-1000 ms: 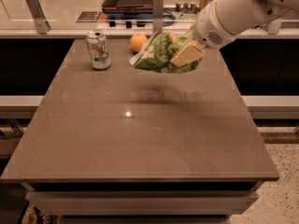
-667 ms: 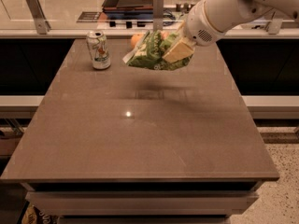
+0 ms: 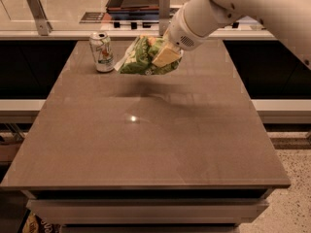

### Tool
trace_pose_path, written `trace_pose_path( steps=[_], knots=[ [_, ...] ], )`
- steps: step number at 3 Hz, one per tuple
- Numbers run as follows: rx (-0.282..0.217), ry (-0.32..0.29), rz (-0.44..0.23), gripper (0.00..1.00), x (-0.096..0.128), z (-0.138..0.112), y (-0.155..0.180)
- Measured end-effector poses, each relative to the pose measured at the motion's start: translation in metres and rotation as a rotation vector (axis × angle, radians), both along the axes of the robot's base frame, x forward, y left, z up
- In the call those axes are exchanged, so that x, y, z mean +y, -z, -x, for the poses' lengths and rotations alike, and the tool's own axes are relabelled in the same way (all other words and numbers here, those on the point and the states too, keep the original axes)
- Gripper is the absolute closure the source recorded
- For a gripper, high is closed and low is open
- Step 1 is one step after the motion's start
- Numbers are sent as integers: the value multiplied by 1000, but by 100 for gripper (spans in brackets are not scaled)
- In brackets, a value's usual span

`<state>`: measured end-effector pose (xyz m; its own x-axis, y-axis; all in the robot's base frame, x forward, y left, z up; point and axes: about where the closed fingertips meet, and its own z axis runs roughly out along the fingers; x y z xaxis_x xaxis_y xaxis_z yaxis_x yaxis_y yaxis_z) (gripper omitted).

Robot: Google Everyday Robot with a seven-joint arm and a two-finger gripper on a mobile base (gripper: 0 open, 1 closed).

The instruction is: Move green jalapeno chip bag near 7up can

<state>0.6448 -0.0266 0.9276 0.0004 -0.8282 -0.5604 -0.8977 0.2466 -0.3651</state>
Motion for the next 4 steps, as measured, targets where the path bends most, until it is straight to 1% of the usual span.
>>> trace_pose_path(
  steps=[2, 3, 4],
  knots=[
    [-36, 26, 92, 100, 23, -26, 25],
    [-32, 8, 110, 100, 34, -40, 38],
    [-20, -10, 102, 100, 44, -51, 50]
  ],
)
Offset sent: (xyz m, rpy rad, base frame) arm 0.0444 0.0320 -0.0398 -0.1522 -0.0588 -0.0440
